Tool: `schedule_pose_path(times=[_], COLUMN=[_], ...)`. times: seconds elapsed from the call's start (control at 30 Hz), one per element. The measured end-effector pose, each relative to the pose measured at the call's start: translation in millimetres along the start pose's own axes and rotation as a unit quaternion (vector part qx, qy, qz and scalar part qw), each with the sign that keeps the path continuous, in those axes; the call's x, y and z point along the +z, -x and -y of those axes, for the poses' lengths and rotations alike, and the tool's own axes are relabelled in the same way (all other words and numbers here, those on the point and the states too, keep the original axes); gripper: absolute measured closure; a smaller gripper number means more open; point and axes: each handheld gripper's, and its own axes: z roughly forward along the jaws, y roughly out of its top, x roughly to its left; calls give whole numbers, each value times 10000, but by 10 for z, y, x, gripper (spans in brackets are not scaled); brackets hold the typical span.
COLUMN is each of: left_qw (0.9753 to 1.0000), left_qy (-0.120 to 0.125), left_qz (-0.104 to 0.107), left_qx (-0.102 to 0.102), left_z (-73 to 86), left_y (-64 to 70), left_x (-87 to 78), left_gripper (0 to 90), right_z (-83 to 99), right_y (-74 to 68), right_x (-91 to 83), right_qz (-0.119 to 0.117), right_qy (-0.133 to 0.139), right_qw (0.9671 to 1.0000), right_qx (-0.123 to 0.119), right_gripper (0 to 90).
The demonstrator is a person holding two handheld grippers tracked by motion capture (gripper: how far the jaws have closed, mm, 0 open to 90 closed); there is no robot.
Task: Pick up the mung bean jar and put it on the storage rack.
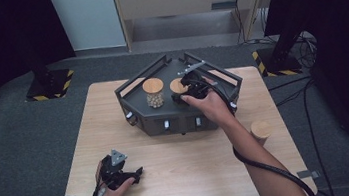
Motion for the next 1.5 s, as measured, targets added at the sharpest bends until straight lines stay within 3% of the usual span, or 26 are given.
schedule_pose_path(times=[0.43,0.67,0.9,1.5], left_qw=[10000,10000,10000,10000], left_qy=[1,-1,-2,-2], left_qz=[2,2,1,-2], left_qx=[-1,-1,0,-1], left_z=[0,-1,-1,-2], left_y=[0,0,0,1], left_x=[1,1,1,2], left_gripper=[13,13,12,11], right_z=[102,148,201,331], right_y=[-9,14,-41,30], right_x=[4,-59,-140,-402], right_qz=[-5,-107,43,-61], right_qy=[181,390,392,481], right_qw=[9998,9992,9989,9984], right_qx=[-38,-69,-256,-274], right_gripper=[255,127,53,39])
